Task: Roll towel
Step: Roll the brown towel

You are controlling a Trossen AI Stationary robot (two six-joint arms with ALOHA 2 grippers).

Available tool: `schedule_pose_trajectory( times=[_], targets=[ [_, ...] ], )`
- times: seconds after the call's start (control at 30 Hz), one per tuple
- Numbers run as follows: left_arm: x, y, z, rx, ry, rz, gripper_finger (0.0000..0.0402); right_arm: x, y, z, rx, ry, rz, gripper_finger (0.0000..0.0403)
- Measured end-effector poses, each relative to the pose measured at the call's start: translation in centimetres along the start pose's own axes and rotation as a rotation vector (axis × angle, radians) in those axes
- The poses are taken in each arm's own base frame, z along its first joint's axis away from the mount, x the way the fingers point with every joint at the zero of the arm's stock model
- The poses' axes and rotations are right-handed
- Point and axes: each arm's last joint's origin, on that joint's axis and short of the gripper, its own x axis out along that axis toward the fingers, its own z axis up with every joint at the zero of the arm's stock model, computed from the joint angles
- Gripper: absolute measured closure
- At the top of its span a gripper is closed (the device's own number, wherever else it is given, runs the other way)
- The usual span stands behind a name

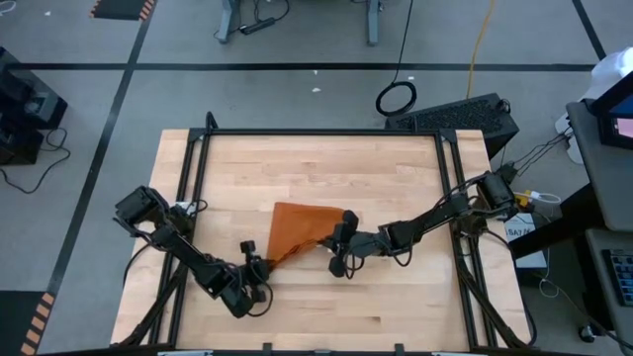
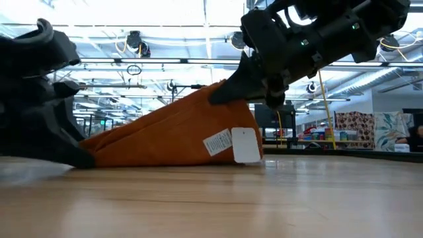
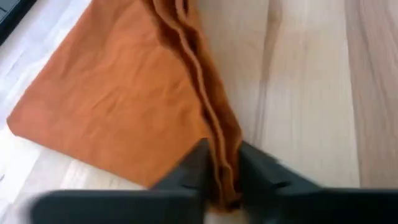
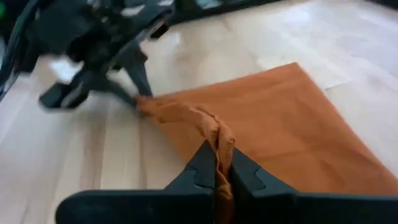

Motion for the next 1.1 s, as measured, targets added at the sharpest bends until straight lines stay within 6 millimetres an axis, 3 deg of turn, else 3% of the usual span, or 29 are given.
schedule_pose_trajectory(
  times=[0.07, 0.23, 0.5, 0.63, 0.9, 1.1],
  targets=[
    [-0.4, 0.1, 0.4, -0.014, -0.012, -0.013, 0.0382, 0.0, 0.1, -0.2, -0.023, 0.03, 0.034, 0.0402],
    [-1.8, 0.5, 1.7, -0.102, 0.026, -0.152, 0.0381, -0.5, 1.0, -1.1, -0.057, 0.129, 0.15, 0.0402],
    [-3.5, 2.1, 5.4, -0.306, 0.039, -0.465, 0.0394, -2.4, 4.3, -3.4, -0.094, 0.252, 0.338, 0.0402],
    [-3.1, 3.0, 6.5, -0.343, 0.043, -0.522, 0.0392, -3.6, 5.7, -4.5, -0.096, 0.306, 0.378, 0.0402],
    [0.2, 3.7, 6.4, -0.384, 0.175, -0.616, 0.0391, -4.6, 6.8, -5.5, -0.153, 0.338, 0.416, 0.0402],
    [-1.3, 1.9, 8.1, -0.412, 0.05, -0.899, 0.0391, -5.3, 7.8, -5.6, -0.098, 0.392, 0.588, 0.0402]
  ],
)
